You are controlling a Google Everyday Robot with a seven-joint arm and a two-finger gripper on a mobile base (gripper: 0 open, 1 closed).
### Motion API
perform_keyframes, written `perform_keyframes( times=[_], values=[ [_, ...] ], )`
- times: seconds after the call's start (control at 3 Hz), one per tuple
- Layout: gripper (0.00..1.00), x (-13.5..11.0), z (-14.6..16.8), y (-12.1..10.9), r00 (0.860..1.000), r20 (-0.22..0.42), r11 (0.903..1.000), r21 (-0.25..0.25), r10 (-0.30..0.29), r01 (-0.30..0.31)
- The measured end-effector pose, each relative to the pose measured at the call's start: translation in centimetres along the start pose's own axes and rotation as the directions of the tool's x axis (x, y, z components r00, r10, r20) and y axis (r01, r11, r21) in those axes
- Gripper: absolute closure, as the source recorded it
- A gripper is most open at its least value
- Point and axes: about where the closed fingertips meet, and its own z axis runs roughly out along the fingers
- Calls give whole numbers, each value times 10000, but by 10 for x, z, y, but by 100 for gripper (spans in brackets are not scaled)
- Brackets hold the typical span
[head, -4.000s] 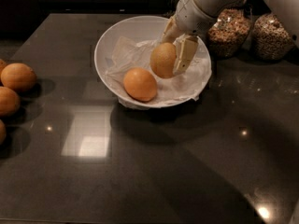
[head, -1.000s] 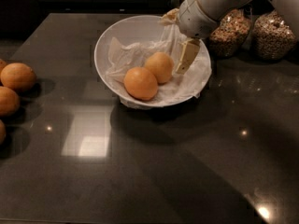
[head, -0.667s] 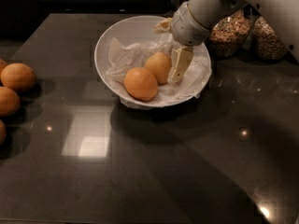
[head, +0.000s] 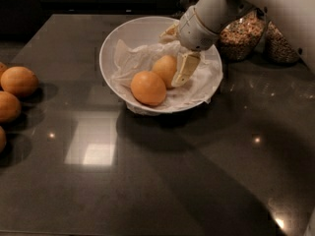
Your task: Pick orange from white bowl
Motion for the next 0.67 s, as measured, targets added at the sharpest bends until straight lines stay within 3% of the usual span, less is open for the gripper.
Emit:
perform_keyframes(
  times=[0.67],
  values=[
    [33,4,-1,0,10000,-17,9999,95,65,-64]
  ],
)
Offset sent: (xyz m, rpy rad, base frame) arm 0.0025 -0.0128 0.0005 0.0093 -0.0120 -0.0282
